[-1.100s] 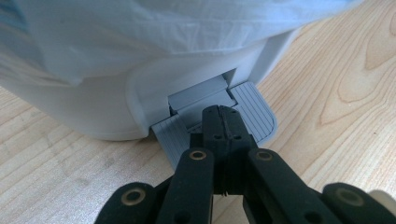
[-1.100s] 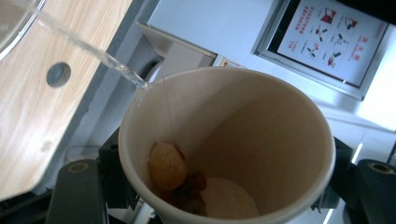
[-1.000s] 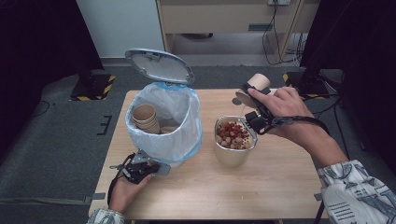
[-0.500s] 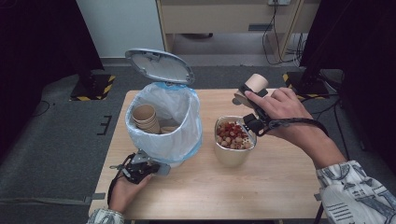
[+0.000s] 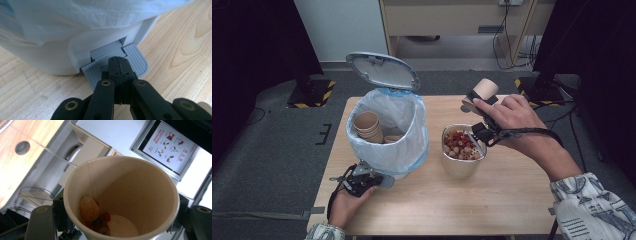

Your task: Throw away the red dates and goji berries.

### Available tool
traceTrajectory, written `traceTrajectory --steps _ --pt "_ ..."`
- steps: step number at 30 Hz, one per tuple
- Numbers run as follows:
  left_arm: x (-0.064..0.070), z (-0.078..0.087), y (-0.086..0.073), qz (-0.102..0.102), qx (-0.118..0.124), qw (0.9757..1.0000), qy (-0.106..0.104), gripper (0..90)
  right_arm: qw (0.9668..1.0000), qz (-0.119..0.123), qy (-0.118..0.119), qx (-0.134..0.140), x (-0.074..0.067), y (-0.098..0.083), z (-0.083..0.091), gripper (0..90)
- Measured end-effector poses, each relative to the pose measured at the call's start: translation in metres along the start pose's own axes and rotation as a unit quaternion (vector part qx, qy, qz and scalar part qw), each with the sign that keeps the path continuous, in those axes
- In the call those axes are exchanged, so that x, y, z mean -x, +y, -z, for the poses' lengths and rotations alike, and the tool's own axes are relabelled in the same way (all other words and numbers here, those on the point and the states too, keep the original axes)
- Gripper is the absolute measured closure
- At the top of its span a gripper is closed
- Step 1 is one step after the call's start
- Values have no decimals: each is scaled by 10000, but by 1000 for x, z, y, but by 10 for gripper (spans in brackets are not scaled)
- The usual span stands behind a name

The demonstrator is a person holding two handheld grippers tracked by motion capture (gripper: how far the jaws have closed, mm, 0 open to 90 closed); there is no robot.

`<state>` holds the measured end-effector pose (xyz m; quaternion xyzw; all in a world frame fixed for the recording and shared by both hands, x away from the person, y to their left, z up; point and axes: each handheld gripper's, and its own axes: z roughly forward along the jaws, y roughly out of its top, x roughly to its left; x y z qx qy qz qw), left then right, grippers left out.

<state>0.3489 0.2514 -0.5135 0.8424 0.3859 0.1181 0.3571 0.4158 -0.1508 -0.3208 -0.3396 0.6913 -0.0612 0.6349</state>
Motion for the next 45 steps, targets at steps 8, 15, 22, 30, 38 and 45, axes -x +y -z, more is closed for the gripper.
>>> traceTrajectory --steps 8,15,22,30,38,45 --pt "0 0 0 -2 -1 10000 -1 900 9997 238 36 32 -7 12 -4 291" --pt "0 0 0 -2 -1 10000 4 900 9995 296 117 -67 -11 8 -6 292" --pt "0 0 0 -1 -2 10000 2 900 9993 318 212 29 -18 12 -5 291" --pt "0 0 0 0 1 10000 -2 900 9995 208 236 20 -17 9 -4 291" --pt "0 0 0 -6 -1 10000 4 900 9997 5 234 32 -19 5 -4 290" --pt "0 0 0 -6 2 10000 -1 900 9984 -476 294 66 -23 2 -7 288"
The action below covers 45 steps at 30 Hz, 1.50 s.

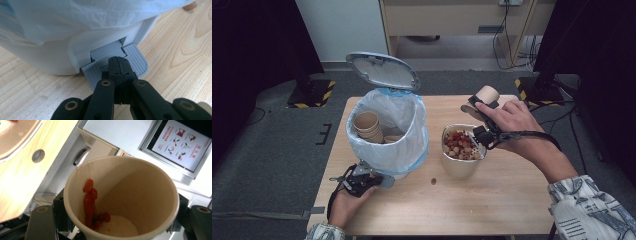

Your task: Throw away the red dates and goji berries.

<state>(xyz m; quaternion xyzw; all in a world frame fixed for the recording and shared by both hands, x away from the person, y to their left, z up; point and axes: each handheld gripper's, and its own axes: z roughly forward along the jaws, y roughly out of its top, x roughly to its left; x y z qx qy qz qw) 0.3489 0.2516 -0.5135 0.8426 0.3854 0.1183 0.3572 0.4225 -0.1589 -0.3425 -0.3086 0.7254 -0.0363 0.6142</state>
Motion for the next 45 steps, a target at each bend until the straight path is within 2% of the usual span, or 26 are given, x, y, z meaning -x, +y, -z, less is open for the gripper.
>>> traceTrajectory --steps 4,5,6,7,8,10,12,18,24,25,26,27,28,29,31,32,33,34,36,37,38,39,40,41,42,45 --pt "0 0 0 -1 0 10000 0 900 9993 -370 20 66 -2 -3 -3 288" --pt "0 0 0 -1 0 10000 0 900 9993 -370 20 66 -2 -3 -3 288" --pt "0 0 0 -1 0 10000 0 900 9980 -615 69 85 -2 -5 -3 289" --pt "0 0 0 -1 0 10000 0 900 9980 -615 69 85 -2 -5 -3 289" --pt "0 0 0 -2 0 10000 2 900 9959 -892 74 127 -3 -8 -5 288" --pt "0 0 0 -2 1 10000 2 900 9943 -1057 96 136 -3 -11 -5 288" --pt "0 0 0 1 1 10000 -1 900 9910 -1321 114 183 -3 -14 -5 288" --pt "0 0 0 -1 1 10000 3 900 9780 -2054 155 342 -4 -22 -6 288" --pt "0 0 0 2 4 10000 -1 900 9670 -2507 205 417 -6 -26 -7 288" --pt "0 0 0 2 4 10000 -1 900 9670 -2507 205 417 -6 -26 -7 288" --pt "0 0 0 1 4 10000 -1 900 9623 -2674 218 457 -7 -27 -8 288" --pt "0 0 0 1 4 10000 -1 900 9623 -2674 218 457 -7 -27 -8 288" --pt "0 0 0 1 3 10000 0 900 9572 -2842 233 494 -7 -28 -8 288" --pt "0 0 0 -1 3 10000 0 900 9537 -2950 233 539 -7 -29 -9 288" --pt "0 0 0 1 4 10000 1 900 9493 -3082 242 570 -6 -30 -9 288" --pt "0 0 0 1 2 10000 -1 900 9493 -3082 242 570 -6 -30 -9 288" --pt "0 0 0 1 4 10000 -1 900 9465 -3161 241 603 -6 -30 -9 288" --pt "0 0 0 1 6 10000 -3 900 9413 -3305 230 645 -6 -31 -10 288" --pt "0 0 0 0 6 10000 -2 900 9378 -3396 220 684 -5 -31 -10 287" --pt "0 0 0 0 6 10000 -2 900 9378 -3396 220 684 -5 -31 -10 287" --pt "0 0 0 0 6 10000 -2 900 9327 -3526 220 725 -4 -32 -10 287" --pt "0 0 0 0 6 10000 -2 900 9327 -3526 220 725 -4 -32 -10 287" --pt "0 0 0 -1 5 10000 -3 900 9281 -3642 216 750 -3 -32 -10 286" --pt "0 0 0 -1 5 10000 -3 900 9281 -3642 216 750 -3 -32 -10 286" --pt "0 0 0 0 5 10000 -2 900 9246 -3721 218 785 -3 -33 -10 286" --pt "0 0 0 1 6 10000 -3 900 9198 -3834 212 813 -3 -33 -11 286"
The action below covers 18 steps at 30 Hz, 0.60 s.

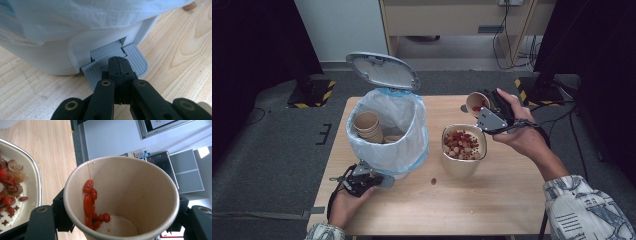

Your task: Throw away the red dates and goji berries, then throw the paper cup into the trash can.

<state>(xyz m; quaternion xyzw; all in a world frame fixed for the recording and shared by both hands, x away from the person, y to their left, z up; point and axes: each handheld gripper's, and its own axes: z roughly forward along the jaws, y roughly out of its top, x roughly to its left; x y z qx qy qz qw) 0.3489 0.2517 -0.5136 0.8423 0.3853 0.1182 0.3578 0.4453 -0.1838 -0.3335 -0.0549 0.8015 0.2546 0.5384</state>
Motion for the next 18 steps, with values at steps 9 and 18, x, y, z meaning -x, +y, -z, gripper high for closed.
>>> traceTrajectory --steps 9,18 --pt "0 0 0 0 2 10000 0 900 9996 -278 24 85 0 -1 -1 286" --pt "0 0 0 2 3 10000 -1 900 9948 -970 109 297 4 -3 0 285"
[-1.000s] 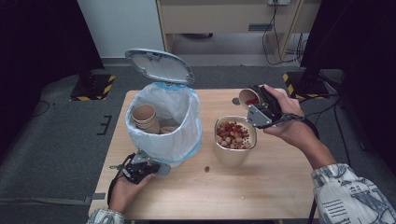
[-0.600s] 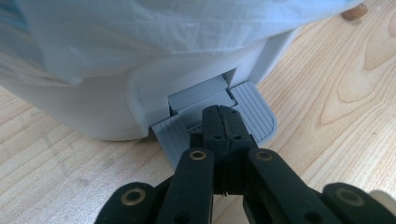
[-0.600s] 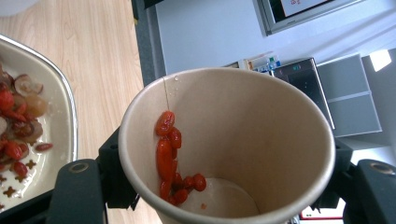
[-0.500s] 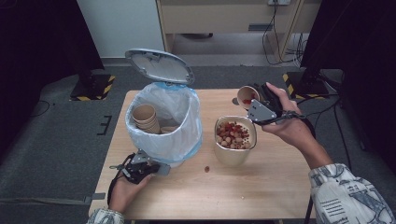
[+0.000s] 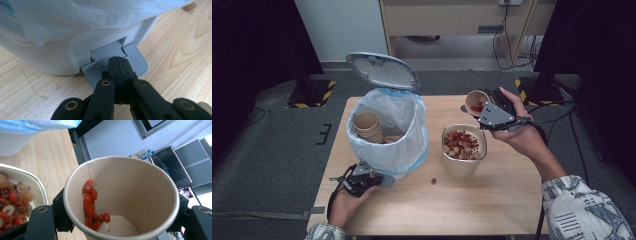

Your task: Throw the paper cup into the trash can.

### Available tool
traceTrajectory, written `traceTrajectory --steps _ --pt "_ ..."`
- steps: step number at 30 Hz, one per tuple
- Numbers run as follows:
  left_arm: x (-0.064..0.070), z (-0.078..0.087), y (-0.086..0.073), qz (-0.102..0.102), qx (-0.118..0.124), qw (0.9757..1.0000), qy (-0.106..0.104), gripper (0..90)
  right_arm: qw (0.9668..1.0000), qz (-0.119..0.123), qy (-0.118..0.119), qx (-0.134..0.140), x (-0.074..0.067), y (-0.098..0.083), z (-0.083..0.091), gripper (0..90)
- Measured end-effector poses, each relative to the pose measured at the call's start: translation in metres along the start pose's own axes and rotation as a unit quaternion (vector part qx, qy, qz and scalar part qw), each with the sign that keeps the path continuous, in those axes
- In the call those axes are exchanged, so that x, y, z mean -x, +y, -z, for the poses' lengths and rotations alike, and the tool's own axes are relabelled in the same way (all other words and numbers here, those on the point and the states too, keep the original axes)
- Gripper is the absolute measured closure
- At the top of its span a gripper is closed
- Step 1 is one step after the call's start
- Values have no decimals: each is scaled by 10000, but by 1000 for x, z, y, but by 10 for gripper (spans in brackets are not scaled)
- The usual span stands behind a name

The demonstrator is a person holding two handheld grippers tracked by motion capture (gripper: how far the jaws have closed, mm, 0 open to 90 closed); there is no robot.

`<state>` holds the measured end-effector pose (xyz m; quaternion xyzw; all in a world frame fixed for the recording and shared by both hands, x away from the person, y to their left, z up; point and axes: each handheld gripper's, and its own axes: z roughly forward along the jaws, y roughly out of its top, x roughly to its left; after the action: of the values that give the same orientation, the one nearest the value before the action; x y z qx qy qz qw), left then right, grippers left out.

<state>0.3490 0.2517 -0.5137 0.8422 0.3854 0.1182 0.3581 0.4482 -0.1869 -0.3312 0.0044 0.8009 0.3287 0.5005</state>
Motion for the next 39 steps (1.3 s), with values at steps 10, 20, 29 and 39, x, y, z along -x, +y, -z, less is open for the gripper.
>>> traceTrajectory --steps 10,20,29,39 --pt "0 0 0 -2 -2 10000 1 900 9979 -591 101 261 6 6 -1 284" --pt "0 0 0 5 -4 10000 5 900 9951 -864 257 415 6 19 -3 283" --pt "0 0 0 12 -2 10000 7 900 9921 -1071 362 549 10 33 -4 282" --pt "0 0 0 11 2 10000 4 900 9888 -1251 492 646 10 44 -11 281"
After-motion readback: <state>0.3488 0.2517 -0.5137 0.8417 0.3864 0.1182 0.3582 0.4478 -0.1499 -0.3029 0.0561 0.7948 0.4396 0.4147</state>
